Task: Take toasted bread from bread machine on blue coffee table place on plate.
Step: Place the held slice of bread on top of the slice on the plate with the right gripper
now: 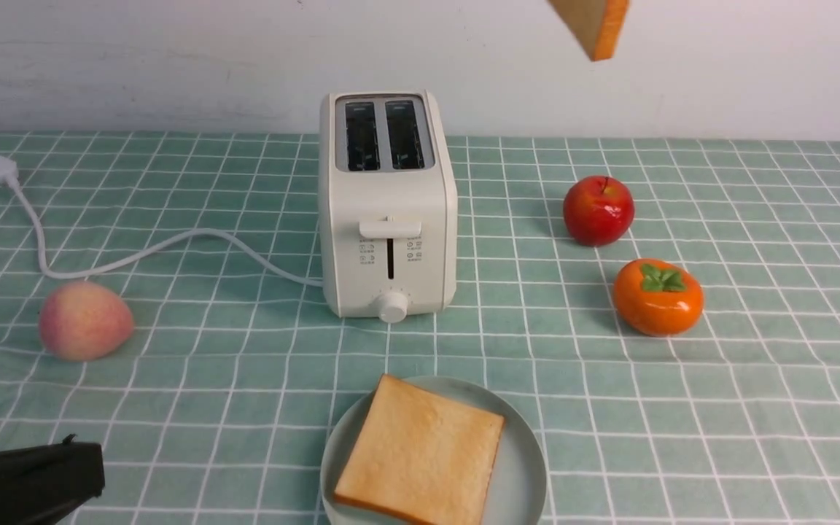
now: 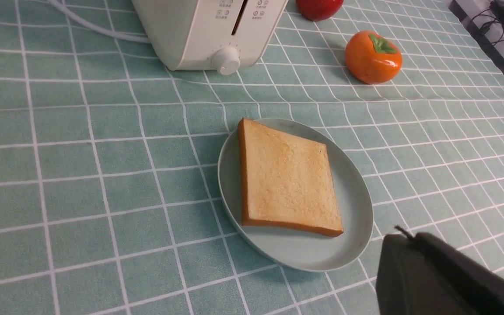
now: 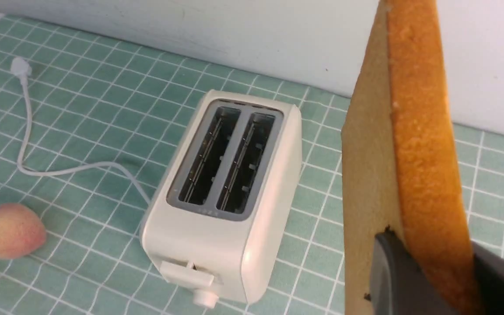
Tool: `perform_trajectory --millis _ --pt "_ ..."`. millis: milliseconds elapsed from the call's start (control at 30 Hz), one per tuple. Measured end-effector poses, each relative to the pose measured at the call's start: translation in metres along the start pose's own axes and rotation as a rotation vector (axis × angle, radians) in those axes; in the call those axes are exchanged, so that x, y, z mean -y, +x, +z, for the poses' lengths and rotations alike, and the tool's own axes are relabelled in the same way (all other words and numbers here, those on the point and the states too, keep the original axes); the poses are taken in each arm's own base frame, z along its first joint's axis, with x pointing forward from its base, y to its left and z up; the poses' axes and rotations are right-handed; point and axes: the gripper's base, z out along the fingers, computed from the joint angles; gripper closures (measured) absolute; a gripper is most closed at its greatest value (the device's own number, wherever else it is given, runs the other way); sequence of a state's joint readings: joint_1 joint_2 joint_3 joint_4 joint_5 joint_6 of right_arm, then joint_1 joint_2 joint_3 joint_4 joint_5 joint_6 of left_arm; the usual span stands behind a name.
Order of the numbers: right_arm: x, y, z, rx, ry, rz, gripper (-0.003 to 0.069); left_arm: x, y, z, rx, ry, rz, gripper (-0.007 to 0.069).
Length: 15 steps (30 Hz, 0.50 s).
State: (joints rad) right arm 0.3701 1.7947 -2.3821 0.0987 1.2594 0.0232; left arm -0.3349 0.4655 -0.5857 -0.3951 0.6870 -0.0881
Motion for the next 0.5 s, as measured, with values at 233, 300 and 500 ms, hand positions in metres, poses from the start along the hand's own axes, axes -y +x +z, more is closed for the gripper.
perform_trajectory --millis 233,300,500 --pt "0.000 0.052 0.038 -0.261 -0.240 0.107 0.0552 0.000 0.000 0.000 0.000 -0.001 0.001 0.0638" --pt "-0.007 0.094 0.070 -0.420 -0.392 0.140 0.0552 0.000 0.000 0.000 -0.001 -0.001 0.001 0.0638" --pt "-0.017 0.165 0.133 -0.591 -0.676 0.255 0.0552 0.000 0.001 0.000 -0.015 -0.002 0.001 0.0638"
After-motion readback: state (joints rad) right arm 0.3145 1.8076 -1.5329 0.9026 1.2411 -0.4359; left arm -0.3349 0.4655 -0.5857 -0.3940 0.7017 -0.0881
